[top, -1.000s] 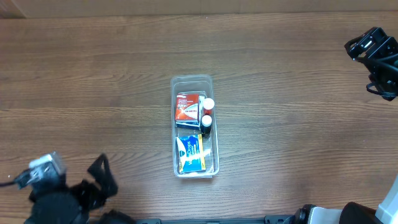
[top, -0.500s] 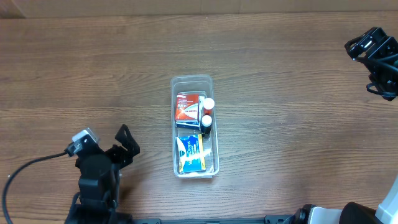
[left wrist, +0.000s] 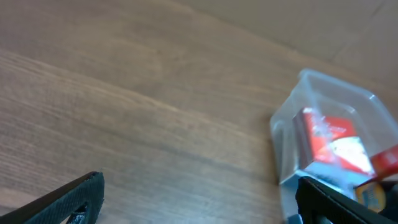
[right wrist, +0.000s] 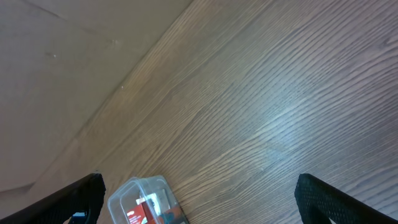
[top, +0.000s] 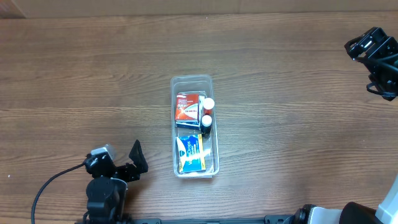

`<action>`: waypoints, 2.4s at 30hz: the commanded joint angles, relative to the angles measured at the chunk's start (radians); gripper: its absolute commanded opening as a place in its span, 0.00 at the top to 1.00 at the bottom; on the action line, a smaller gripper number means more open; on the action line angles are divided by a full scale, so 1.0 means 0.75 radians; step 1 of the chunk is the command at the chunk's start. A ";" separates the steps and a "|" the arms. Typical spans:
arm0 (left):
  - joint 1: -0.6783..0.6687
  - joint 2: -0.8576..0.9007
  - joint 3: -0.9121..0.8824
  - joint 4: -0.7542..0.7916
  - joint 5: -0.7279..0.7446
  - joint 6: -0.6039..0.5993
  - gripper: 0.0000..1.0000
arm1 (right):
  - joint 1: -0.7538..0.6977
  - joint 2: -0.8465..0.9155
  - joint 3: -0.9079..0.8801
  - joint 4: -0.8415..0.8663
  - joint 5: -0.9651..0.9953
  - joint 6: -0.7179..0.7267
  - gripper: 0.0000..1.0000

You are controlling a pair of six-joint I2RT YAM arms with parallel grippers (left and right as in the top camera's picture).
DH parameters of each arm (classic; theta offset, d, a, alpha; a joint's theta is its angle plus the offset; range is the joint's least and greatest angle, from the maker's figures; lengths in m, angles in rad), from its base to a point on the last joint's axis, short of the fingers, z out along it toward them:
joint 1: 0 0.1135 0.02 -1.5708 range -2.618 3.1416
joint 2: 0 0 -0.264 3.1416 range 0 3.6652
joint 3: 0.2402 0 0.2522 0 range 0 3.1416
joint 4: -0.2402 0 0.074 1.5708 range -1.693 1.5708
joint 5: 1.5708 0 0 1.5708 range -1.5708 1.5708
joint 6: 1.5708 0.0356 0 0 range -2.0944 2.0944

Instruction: Pack container

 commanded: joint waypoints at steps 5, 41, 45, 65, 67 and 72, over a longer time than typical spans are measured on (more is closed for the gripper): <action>0.011 -0.017 -0.022 0.015 0.016 0.031 0.00 | -0.003 -0.016 0.003 0.003 -0.001 -0.004 0.00; 0.011 -0.017 -0.022 0.015 0.016 0.031 0.00 | 0.002 -1.832 -2.011 0.957 -0.171 -0.365 0.00; 0.011 -0.017 -0.022 0.015 0.016 0.031 0.00 | 0.001 -1.852 -2.234 1.169 -0.337 -0.364 0.00; 0.011 -0.017 -0.022 0.015 0.016 0.031 0.00 | 0.001 -2.010 -2.493 1.500 -0.416 -0.364 0.00; 0.011 -0.017 -0.022 0.015 0.016 0.032 0.00 | 0.001 -2.010 -2.493 1.500 -0.416 -0.364 0.00; 0.011 -0.017 -0.022 0.015 0.016 0.032 0.00 | 0.001 -2.010 -2.493 1.500 -0.416 -0.364 0.00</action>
